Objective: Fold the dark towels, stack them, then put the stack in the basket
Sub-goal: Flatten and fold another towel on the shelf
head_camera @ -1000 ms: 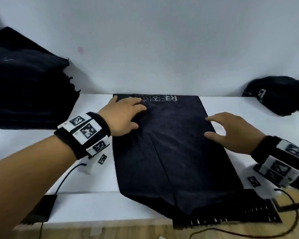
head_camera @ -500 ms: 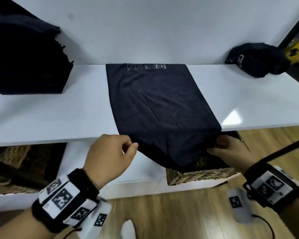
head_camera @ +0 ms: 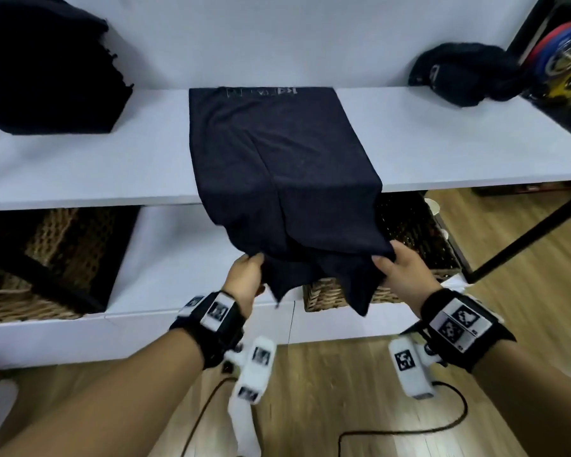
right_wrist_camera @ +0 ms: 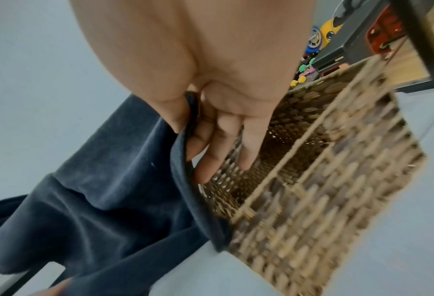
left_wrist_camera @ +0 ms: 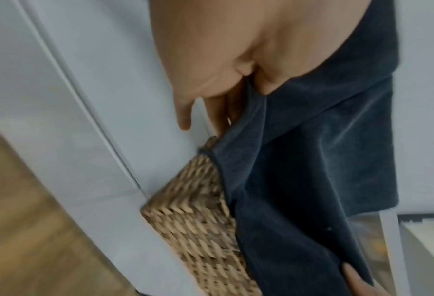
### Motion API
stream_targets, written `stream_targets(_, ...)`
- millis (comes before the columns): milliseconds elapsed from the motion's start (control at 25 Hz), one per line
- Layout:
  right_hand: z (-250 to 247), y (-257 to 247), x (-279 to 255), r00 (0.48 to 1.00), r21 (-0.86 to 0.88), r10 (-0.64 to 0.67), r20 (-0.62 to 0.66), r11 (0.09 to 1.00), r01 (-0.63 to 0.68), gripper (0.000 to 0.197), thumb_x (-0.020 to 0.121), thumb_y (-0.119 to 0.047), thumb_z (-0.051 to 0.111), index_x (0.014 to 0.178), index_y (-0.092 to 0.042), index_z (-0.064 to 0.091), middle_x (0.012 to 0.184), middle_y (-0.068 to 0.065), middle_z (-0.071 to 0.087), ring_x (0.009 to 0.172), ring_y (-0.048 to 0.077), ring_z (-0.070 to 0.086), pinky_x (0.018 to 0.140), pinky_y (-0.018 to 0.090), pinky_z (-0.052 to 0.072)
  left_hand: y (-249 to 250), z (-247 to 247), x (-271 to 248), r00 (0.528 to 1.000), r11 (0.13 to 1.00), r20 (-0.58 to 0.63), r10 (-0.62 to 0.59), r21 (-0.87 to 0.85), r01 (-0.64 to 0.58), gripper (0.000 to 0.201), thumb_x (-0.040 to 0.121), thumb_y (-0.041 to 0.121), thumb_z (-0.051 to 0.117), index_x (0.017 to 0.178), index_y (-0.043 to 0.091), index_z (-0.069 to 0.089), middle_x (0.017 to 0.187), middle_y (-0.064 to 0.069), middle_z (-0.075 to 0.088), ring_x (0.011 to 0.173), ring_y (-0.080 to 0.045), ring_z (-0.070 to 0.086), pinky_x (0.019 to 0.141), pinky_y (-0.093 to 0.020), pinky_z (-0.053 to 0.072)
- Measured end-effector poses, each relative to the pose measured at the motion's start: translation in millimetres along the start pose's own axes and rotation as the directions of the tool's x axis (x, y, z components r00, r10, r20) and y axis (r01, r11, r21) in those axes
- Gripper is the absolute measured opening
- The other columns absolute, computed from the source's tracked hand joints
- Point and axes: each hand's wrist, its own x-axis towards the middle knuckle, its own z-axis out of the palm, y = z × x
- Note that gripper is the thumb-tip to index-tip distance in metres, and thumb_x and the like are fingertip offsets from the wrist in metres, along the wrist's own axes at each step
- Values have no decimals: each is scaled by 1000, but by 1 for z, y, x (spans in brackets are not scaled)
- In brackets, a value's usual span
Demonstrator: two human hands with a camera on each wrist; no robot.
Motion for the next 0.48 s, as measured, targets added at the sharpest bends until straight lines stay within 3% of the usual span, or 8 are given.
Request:
stream_targets(120, -13, 2, -32, 979, 137, 148, 143, 976, -168, 16, 95, 3, 53, 107, -3, 62, 109, 19, 69, 90, 28, 69, 76, 41, 58, -1, -46, -38, 994, 996, -58, 92, 9, -91, 29, 104, 28, 38, 117, 15, 60, 113, -6, 69, 104, -25, 66, 87, -39, 53)
stream_targets(160, -15, 1, -42, 959, 140, 186, 215, 966, -218, 21, 94, 4, 53, 111, -1, 64, 110, 18, 71, 91, 27, 70, 75, 37, 60, 0, -59, -52, 990, 993, -71, 120, 31, -118, 28, 104, 30, 39, 114, 14, 59, 110, -6, 70, 97, -23, 68, 80, -39, 56)
stream_targets(200, -16, 0, -49, 936, 117, 217, 276, 959, -257, 23, 96, 2, 52, 114, -3, 65, 110, 15, 72, 94, 27, 71, 75, 35, 60, 0, -69, -68, 987, 987, -64, 148, 77, -143, 26, 103, 29, 43, 110, 10, 57, 102, -8, 70, 84, -21, 70, 65, -34, 57)
stream_targets(240, -17, -1, -57, 917, 96, 239, 319, 955, -282, 24, 98, -3, 50, 116, -6, 66, 109, 11, 73, 97, 26, 70, 78, 35, 60, 0, -77, -84, 985, 977, -39, 167, 140, -160, 21, 101, 26, 47, 106, 6, 53, 92, -11, 70, 68, -20, 68, 51, -29, 52)
stream_targets(280, -19, -2, -65, 906, 89, 255, 337, 949, -301, 25, 100, -8, 48, 118, -10, 65, 109, 8, 73, 99, 26, 70, 82, 37, 59, 1, -84, -99, 984, 965, 3, 178, 194, -176, 16, 99, 21, 51, 104, 6, 47, 85, -14, 70, 59, -21, 64, 45, -27, 47)
stream_targets(400, -19, 1, -89, 914, 115, 250, 319, 947, -299, 22, 101, -11, 47, 121, -13, 56, 113, 9, 71, 96, 24, 71, 87, 43, 54, 5, -107, -137, 973, 939, 158, 169, 274, -208, 31, 94, 5, 58, 111, 22, 38, 90, -20, 72, 65, -25, 65, 58, -32, 51)
stream_targets(480, -20, 2, -111, 919, 105, 228, 323, 956, -274, 24, 96, -4, 54, 117, -8, 44, 103, 18, 73, 84, 29, 70, 75, 42, 52, 10, -120, -157, 952, 908, 262, 162, 339, -247, 35, 93, 2, 58, 114, 24, 40, 88, -23, 70, 70, -28, 64, 66, -34, 51)
